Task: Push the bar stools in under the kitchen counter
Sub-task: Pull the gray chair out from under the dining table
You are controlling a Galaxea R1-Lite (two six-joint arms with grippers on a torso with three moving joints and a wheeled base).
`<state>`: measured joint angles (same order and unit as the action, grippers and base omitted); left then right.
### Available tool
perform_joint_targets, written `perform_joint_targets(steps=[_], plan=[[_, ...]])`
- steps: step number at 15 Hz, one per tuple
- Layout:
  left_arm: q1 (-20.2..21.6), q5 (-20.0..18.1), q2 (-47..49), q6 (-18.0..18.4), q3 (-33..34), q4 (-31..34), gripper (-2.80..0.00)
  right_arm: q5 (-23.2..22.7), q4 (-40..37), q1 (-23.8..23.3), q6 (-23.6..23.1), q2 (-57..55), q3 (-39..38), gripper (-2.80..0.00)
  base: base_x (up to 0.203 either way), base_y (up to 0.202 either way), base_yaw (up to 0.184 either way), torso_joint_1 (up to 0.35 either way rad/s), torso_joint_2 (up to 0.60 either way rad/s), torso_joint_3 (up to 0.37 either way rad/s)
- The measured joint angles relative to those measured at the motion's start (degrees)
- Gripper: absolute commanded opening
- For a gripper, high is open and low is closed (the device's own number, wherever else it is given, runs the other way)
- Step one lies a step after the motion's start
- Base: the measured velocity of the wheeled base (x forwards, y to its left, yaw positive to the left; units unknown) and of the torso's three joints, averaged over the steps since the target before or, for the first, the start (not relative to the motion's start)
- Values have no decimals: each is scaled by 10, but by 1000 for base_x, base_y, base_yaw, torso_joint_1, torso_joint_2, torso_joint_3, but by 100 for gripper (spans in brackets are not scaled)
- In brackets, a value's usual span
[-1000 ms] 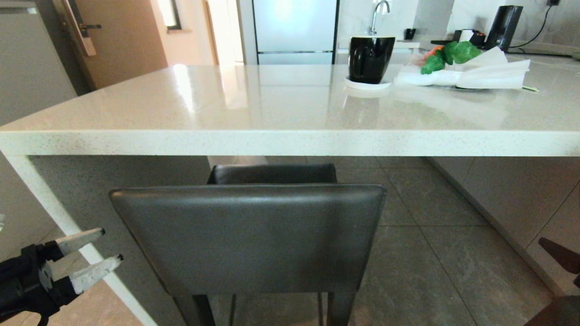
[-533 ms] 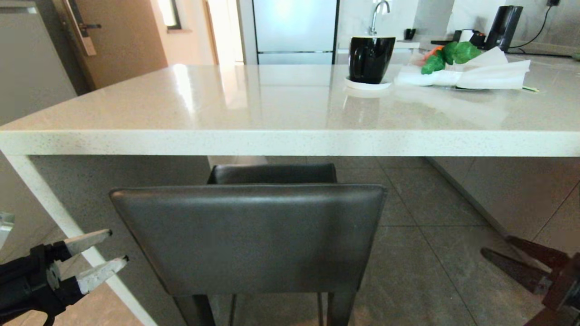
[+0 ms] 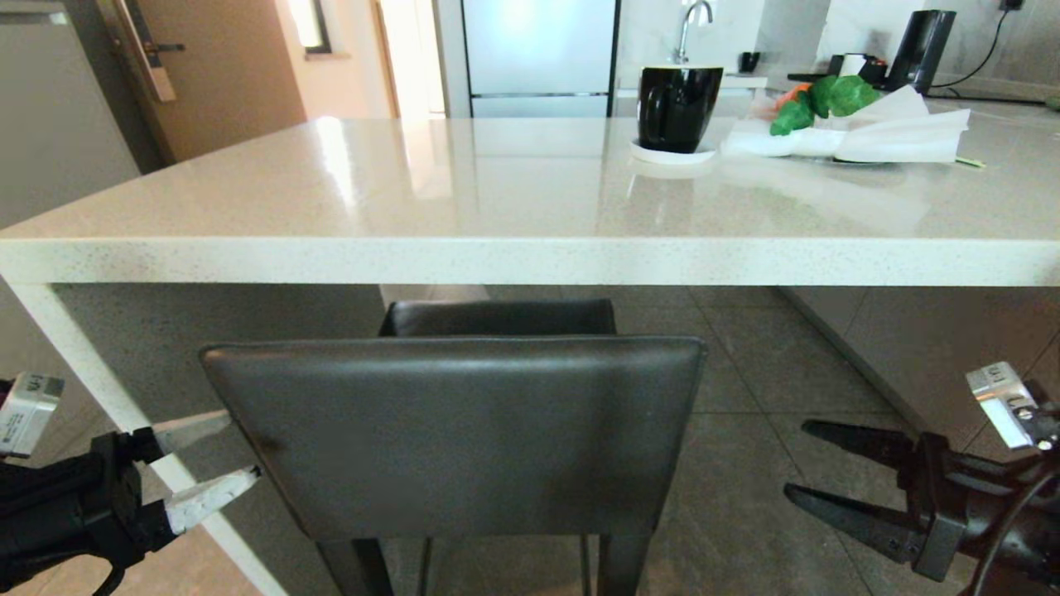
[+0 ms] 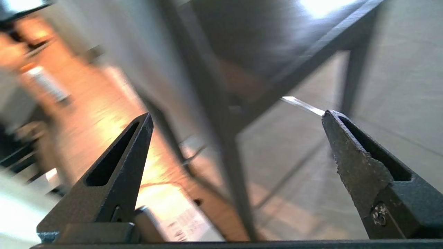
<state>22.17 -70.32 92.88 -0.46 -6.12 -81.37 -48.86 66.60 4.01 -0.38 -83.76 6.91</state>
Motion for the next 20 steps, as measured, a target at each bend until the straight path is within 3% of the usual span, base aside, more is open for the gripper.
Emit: perform_joint_targets(steps=[3, 9, 16, 20], plan=[[-20, 3, 7, -3, -2, 0, 0, 0, 0, 45, 3, -8, 5, 0, 0, 0, 0, 0, 0, 0], [-47, 2, 21, -4, -25, 0, 0, 2, -1, 89, 20, -32, 59, 0, 0, 0, 0, 0, 0, 0], [-64, 5, 30, -2, -29, 0, 0, 21, 3, 196, 22, -83, 89, 0, 0, 0, 0, 0, 0, 0], [-80, 48, 31, 0, -29, 0, 0, 43, 47, 209, 21, -123, 108, 0, 0, 0, 0, 0, 0, 0]])
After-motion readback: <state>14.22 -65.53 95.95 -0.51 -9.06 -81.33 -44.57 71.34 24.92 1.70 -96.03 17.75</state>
